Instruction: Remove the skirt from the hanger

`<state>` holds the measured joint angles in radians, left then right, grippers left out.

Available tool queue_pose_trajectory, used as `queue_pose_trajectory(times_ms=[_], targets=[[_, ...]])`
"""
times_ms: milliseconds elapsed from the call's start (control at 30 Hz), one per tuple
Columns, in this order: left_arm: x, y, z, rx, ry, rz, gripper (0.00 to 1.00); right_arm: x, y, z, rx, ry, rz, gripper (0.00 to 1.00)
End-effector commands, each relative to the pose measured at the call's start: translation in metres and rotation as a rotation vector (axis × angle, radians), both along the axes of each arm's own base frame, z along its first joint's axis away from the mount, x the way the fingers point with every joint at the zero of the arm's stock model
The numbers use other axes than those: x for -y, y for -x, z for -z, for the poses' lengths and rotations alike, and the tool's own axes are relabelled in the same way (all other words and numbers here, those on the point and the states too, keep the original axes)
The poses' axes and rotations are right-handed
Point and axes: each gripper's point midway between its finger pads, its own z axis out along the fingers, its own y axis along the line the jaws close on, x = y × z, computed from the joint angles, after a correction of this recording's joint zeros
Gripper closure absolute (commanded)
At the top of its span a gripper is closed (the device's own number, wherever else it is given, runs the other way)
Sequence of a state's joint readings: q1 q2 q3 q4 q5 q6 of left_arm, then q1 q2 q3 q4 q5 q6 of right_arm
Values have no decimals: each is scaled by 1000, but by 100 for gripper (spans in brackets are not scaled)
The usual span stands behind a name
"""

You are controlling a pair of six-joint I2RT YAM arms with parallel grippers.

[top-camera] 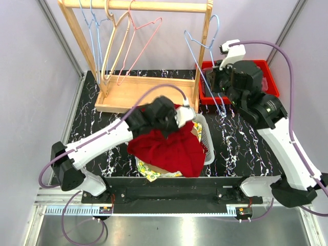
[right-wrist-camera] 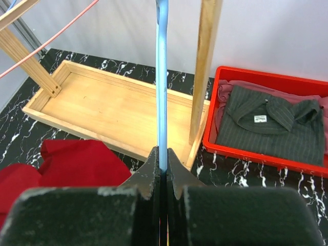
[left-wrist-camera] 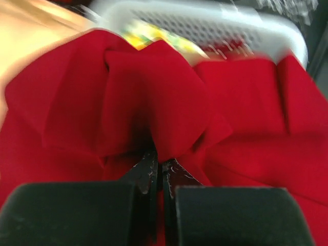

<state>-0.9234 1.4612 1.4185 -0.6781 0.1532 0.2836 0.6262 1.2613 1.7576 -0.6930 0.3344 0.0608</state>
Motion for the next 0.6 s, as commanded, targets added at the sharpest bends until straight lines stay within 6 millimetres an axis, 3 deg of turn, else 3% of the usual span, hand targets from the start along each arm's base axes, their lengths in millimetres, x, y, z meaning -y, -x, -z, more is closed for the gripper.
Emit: queue_pose_trajectory(times_ms=[0, 67, 233, 367, 433, 467, 533, 567], targets=[[7, 31, 25, -39, -24, 91, 100, -16, -15, -19, 32, -50, -24, 100], [10, 44, 48, -67, -63, 120, 100, -20, -19, -23, 37, -53, -27, 100], [10, 50, 102, -133, -148, 103, 100, -33, -36, -26, 35, -42, -35, 100], [12, 54, 134, -213, -197, 84, 100, -44, -49, -40, 57, -58, -49, 100], [16, 57, 148, -259, -219, 80, 100, -56, -64, -32, 33, -50, -58, 100], [17, 59, 152, -278, -224, 84, 100, -58, -65, -41, 45, -63, -66, 100], [19, 60, 160, -296, -240, 90, 100, -71, -79, -29, 17, -53, -80, 100], [19, 60, 168, -313, -260, 91, 100, -72, -79, -38, 29, -64, -84, 100]])
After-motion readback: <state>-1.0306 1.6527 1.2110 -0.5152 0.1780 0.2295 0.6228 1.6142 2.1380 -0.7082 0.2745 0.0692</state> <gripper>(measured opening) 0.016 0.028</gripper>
